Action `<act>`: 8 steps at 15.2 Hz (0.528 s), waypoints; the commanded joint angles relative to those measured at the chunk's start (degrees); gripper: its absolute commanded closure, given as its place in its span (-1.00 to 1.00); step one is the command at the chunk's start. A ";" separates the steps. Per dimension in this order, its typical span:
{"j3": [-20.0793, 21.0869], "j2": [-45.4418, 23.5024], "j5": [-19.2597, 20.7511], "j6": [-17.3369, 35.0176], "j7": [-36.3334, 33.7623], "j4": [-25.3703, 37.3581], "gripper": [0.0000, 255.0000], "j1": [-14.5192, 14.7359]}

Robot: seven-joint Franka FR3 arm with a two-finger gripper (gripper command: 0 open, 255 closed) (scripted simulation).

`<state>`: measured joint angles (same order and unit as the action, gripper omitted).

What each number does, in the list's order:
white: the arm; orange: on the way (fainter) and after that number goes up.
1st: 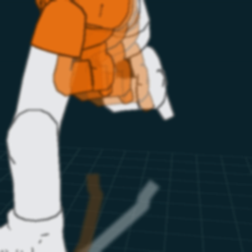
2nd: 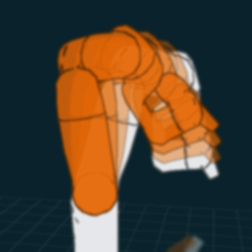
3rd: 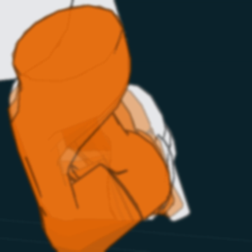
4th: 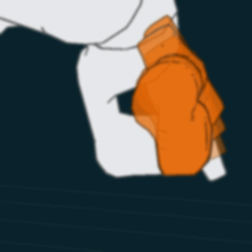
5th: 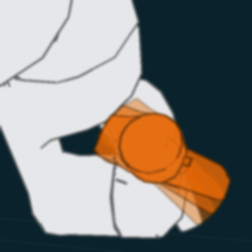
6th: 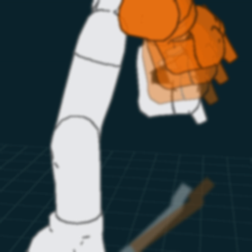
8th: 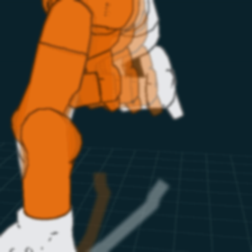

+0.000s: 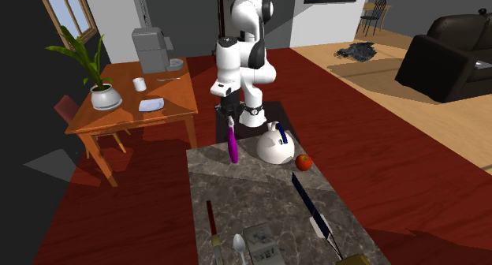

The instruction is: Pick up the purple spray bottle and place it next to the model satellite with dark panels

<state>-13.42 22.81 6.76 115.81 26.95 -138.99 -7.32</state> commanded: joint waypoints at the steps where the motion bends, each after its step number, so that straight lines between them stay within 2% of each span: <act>1: 0.14 0.57 -0.03 -1.84 0.02 1.27 1.00 0.00; 8: 0.61 1.79 -0.22 -7.48 0.06 5.69 1.00 0.10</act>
<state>-12.78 24.38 6.53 109.17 26.87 -133.93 -7.17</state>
